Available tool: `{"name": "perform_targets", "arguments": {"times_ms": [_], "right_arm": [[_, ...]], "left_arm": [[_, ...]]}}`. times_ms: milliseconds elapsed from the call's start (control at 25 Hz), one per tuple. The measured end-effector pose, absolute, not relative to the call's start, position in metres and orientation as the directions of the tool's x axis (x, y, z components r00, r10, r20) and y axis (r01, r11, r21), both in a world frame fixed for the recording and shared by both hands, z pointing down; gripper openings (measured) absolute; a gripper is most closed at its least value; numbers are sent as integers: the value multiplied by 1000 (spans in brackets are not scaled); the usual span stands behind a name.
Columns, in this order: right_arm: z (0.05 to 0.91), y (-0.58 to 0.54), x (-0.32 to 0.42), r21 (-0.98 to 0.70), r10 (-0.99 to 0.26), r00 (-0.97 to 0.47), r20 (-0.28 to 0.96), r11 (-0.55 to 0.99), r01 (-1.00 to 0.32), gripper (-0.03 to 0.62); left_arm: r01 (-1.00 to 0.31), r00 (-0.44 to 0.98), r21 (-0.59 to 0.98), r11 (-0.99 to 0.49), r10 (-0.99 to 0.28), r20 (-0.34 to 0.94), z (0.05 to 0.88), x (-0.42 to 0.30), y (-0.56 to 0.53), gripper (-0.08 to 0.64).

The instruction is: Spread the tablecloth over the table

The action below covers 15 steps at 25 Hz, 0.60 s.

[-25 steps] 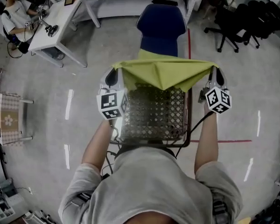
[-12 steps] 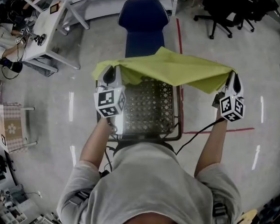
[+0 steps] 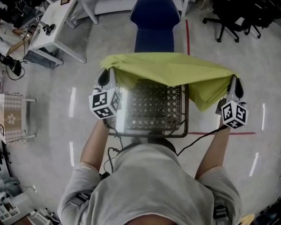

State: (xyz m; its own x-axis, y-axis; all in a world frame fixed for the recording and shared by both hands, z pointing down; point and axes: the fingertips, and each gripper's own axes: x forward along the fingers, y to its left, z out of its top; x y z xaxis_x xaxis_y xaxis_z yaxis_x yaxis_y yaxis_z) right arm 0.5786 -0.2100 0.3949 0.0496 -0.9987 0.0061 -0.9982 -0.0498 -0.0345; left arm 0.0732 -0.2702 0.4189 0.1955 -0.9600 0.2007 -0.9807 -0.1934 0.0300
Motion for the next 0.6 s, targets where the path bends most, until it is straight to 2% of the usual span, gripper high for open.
{"name": "perform_targets", "arguments": {"times_ms": [80,320,600], "right_arm": [[414,-204,562,-18,-997,20,71,-21,-1000,9],[448,-186,490,-97,-988,-59,140,46,-994,11],[445,-178,407,-83,-976,-169,135,159,-984,10]], "left_arm": [[-985,170,58,-161,-962,214,425,52,-260,25],[-988,132,112,-108,-964,232,432,-15,-226,25],[-992,46,125,-27,-987,154,402,-105,-194,25]]}}
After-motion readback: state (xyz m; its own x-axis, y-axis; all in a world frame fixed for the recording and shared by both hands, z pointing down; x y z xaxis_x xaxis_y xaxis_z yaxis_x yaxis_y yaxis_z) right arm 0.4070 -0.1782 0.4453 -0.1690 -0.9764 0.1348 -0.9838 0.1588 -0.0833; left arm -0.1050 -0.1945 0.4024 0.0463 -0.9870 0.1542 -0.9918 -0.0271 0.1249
